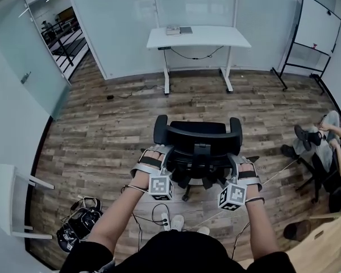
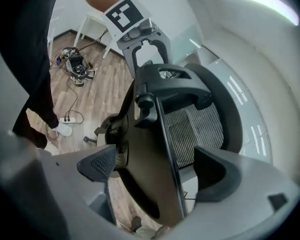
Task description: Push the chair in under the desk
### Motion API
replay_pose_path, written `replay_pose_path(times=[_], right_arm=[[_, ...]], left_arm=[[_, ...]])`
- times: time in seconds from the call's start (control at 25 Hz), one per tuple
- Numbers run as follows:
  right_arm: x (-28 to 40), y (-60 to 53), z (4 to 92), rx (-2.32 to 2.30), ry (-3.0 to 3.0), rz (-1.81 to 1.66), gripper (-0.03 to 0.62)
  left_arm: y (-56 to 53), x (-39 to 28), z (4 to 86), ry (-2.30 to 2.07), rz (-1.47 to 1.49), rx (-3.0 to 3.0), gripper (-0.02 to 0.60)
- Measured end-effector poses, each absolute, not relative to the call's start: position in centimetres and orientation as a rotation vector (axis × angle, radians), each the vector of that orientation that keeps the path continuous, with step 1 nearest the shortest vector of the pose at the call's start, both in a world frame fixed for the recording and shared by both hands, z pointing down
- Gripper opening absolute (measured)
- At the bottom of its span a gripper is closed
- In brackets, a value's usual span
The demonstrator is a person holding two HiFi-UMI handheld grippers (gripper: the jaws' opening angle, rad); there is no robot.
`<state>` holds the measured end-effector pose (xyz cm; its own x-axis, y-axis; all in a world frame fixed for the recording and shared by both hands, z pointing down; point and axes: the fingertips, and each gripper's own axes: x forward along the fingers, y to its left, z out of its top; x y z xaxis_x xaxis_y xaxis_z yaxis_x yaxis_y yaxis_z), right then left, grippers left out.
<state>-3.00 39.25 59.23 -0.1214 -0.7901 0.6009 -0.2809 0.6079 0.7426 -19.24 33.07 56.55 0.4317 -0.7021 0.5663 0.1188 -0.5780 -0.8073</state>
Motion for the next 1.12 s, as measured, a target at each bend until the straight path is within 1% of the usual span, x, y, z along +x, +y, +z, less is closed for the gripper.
replay_pose_path(times=[0.24,0.36,0.6,0.68,0.72,0.76,0.92,1.12], right_arm=[[-2.1,36.9,61.7,0.779,-1.578,-0.5,0.472],[-1.9,36.4,62.9,0.724,-1.53,-0.529,0.472],[-2.0,34.6,64.2,0.734,-1.476,-0.545,0.468],[-2.0,34.3,63.8,0.763,-1.468,-0.556,0.448],[-2.0,34.2,63.6,0.771,-1.465,-0.565,0.43],[-2.0,34.2,63.4,0.778,-1.46,-0.574,0.415],[-1.6,33.9,62.9,0.832,-1.448,-0.576,0.349],[-2.1,33.7,63.2,0.863,-1.459,-0.545,0.345]], left_arm=[[30.9,-18.2,58.5,0.439,-1.327,-1.799,0.411],[30.1,-17.7,60.4,0.405,-1.384,-1.784,0.411],[28.9,-17.2,61.5,0.407,-1.442,-1.773,0.407],[29.0,-17.3,61.6,0.421,-1.434,-1.814,0.389],[29.0,-17.3,61.7,0.423,-1.428,-1.824,0.347],[29.0,-17.2,61.7,0.422,-1.426,-1.821,0.333],[29.0,-17.0,62.0,0.405,-1.444,-1.809,0.331],[28.5,-17.3,62.0,0.392,-1.424,-1.809,0.331]])
